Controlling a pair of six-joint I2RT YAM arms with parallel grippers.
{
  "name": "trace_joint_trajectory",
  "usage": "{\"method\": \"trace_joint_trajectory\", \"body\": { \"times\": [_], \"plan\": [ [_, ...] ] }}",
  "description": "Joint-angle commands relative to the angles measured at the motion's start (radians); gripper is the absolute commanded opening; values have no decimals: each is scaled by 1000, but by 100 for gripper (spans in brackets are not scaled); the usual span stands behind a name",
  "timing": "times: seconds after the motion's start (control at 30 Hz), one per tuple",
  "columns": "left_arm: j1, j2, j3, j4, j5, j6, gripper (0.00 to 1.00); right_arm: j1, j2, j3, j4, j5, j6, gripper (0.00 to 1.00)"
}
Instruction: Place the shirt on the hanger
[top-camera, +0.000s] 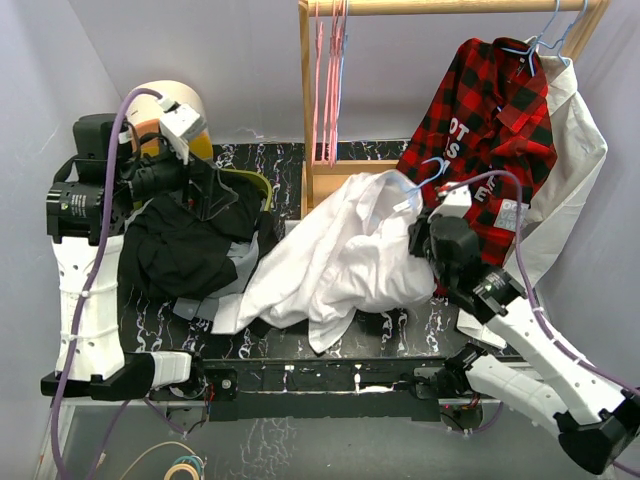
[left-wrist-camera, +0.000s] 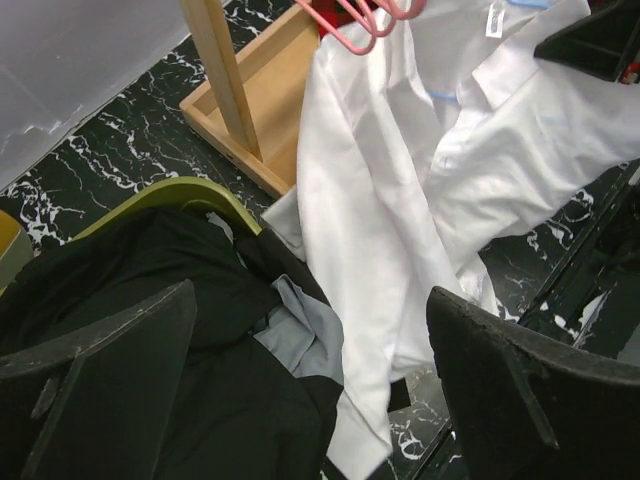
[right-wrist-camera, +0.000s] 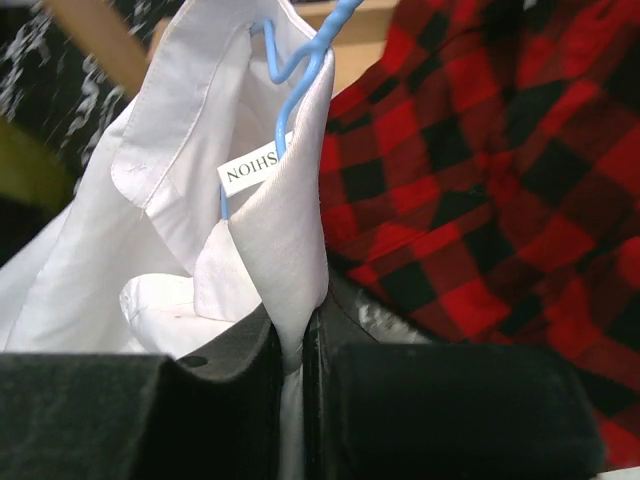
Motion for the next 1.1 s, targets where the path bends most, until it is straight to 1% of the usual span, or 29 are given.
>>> {"method": "trace_joint_trajectory", "body": {
  "times": [0.0, 0.07, 0.17, 0.3, 0.43, 0.53, 0.63, 0.73, 0.83, 0.9, 0.97, 1.07],
  "plan": [
    [95, -38, 33, 9, 138, -64, 97, -179, 64, 115, 197, -44, -109, 8],
    [139, -42, 39, 3, 165, -79, 97, -224, 107, 161, 264, -74, -162, 8],
    [164, -62, 32, 3, 109, -93, 97, -269, 187, 273, 303, -81, -248, 8],
    [171, -94, -7, 18, -47, -122, 97, -347, 242, 392, 333, -126, -319, 8],
    [171, -111, -68, 34, -231, -147, 97, -427, 288, 490, 339, -181, -354, 8],
    [171, -94, -94, 31, -391, -162, 97, -450, 316, 542, 385, -205, -388, 8],
    [171, -57, -114, 17, -495, -177, 97, -468, 373, 622, 396, -231, -416, 8],
    [171, -29, -130, 8, -547, -192, 97, -491, 426, 682, 430, -259, -435, 8],
    [171, -37, -159, 55, -616, -229, 97, -541, 475, 748, 454, -298, -435, 8],
    [171, -32, -151, 67, -654, -247, 97, -572, 505, 782, 465, -328, -426, 8],
    [171, -23, -133, 66, -664, -255, 97, -585, 520, 803, 482, -345, -423, 8],
    [171, -15, -121, 65, -640, -259, 97, -600, 533, 824, 494, -350, -429, 8]
  ]
}}
